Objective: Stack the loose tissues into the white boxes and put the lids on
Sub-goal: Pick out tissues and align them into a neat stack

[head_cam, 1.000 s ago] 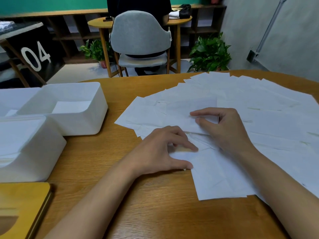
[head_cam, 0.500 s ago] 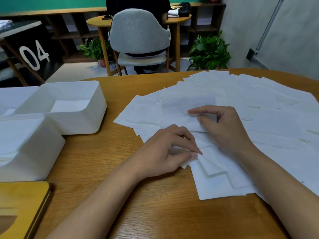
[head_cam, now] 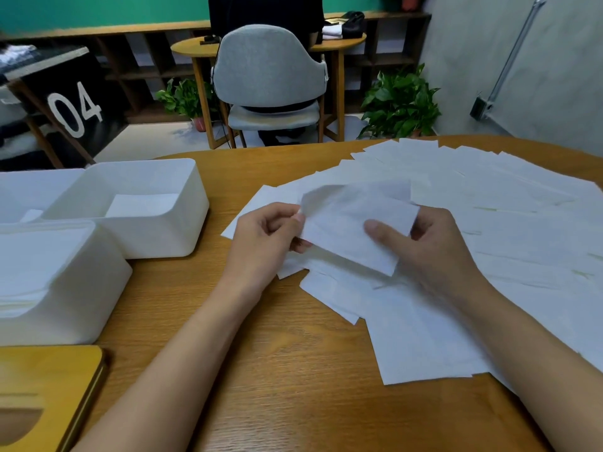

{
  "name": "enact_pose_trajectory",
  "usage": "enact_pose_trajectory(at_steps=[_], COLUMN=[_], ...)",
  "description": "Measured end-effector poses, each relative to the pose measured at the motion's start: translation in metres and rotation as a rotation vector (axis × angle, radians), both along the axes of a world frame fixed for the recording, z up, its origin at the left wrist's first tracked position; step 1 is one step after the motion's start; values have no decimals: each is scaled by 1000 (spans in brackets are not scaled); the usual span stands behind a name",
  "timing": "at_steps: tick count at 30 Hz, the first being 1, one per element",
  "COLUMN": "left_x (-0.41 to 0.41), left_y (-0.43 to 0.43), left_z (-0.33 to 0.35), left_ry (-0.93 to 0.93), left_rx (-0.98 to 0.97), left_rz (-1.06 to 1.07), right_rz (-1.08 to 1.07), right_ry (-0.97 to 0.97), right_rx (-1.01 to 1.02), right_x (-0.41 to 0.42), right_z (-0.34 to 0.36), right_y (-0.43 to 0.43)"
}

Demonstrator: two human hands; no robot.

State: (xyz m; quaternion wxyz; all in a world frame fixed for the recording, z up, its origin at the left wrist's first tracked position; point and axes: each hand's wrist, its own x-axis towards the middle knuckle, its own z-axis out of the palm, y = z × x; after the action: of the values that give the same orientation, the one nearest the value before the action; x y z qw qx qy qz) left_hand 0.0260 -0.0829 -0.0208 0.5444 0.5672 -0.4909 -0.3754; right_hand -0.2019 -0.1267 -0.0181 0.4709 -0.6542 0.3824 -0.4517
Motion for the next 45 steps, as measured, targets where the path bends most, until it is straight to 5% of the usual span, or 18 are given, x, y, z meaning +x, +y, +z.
enact_pose_trajectory(at_steps=[5,15,23,27,35,40,43,45], left_x=[-5,-15,-16,-11,-11,-19,-25,-30], left_y=[6,3,2,-1,-1,5,9,13], left_z=[6,-6,-4,-4,-6,-11,-9,-9], left_ry=[-94,266,101,265,12,-542,-624,-626], left_rx=[-5,107,53,100,-55,-333,-430,-326], left_rz=[-144,-41,-20,-190,-47,57,-110,-338], right_rz=[31,69,80,105,146,-41,-98,-118], right_ry=[53,-3,-54,-60,120,110,124,152], right_rx=[10,-16,-75,-30,-27,-29,-64,-91], right_x=[-1,6,3,0,-4,-5,-7,-7], right_z=[1,1,3,6,4,-4,-6,-7], right_y=[0,2,4,4,-4,-10,-12,-13])
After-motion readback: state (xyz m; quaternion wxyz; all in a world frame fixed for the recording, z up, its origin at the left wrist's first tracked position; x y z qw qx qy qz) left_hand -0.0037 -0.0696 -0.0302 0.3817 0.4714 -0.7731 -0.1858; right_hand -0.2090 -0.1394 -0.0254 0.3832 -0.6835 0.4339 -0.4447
